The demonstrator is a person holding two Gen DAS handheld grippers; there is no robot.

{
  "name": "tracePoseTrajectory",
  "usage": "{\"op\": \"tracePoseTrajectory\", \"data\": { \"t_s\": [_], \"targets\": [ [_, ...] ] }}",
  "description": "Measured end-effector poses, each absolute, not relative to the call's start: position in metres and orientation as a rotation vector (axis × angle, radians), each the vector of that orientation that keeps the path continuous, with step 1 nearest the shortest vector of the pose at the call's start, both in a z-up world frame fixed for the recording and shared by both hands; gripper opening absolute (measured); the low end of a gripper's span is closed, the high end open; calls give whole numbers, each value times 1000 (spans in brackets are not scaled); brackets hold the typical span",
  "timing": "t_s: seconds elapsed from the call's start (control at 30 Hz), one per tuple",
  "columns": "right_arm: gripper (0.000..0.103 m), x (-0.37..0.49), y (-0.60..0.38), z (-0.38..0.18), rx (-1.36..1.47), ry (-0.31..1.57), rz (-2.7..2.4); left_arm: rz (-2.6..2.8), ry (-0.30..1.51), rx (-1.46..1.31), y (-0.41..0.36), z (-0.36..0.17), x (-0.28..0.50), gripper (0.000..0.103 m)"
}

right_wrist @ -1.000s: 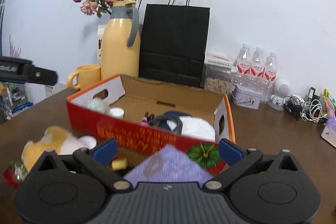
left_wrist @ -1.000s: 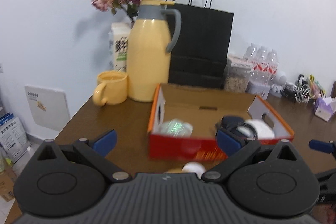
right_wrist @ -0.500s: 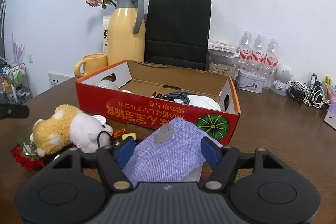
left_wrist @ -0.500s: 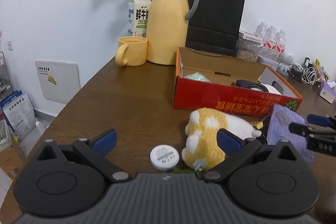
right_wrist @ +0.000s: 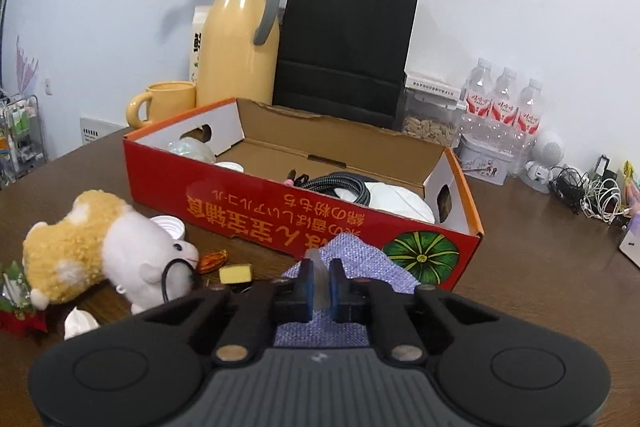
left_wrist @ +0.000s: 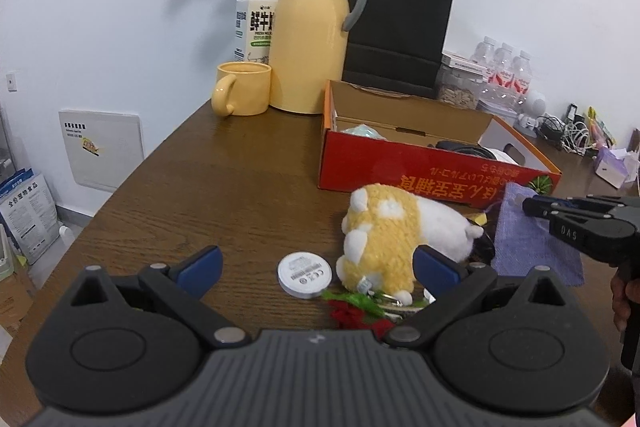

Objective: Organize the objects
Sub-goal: 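Grasp the lavender pouch with the right tool while the left tool grasps the red rose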

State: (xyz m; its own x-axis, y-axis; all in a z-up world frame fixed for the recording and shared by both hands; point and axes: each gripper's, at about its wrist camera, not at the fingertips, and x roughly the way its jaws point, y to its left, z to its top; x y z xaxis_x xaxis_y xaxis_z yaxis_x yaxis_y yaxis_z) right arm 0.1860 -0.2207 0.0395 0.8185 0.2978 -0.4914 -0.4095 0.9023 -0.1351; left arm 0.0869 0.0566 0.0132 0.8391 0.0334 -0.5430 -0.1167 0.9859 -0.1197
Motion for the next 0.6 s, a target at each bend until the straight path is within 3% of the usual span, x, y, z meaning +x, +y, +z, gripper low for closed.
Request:
{"op": "tracePoseTrajectory", "data": {
  "t_s": [0.6],
  "targets": [
    [5,125,-248,65,-175,362,460,-34,624,-78,24,-21,91,102]
  ]
}}
